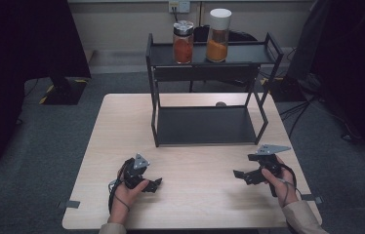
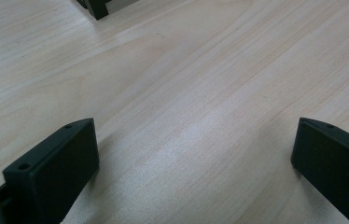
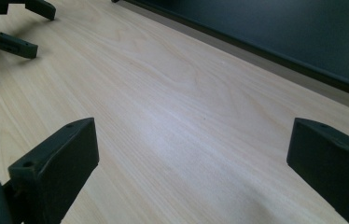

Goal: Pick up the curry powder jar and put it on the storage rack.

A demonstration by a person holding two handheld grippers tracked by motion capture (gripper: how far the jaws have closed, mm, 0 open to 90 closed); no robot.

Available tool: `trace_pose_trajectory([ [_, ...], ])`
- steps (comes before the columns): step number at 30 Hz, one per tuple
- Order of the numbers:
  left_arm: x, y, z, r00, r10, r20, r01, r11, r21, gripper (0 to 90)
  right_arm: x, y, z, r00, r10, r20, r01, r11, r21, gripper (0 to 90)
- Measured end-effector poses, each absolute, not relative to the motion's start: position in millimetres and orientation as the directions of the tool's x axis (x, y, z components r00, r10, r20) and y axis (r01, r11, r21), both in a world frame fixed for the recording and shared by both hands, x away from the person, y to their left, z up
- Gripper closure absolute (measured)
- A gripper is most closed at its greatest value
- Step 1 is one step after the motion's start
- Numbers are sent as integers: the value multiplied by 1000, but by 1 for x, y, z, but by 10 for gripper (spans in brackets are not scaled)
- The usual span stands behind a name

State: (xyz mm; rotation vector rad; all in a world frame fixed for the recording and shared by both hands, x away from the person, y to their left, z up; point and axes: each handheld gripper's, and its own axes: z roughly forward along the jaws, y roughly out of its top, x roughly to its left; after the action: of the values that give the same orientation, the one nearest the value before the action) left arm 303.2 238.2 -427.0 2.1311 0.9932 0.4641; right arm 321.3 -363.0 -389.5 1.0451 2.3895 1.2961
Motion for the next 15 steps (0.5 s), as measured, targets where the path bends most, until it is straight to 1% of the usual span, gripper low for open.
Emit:
trace_pose_trajectory([
  [15, 303, 238, -427, 637, 771, 18, 508, -437, 742, 0, 314, -373, -398, -722, 685, 99, 475, 386, 790, 10],
])
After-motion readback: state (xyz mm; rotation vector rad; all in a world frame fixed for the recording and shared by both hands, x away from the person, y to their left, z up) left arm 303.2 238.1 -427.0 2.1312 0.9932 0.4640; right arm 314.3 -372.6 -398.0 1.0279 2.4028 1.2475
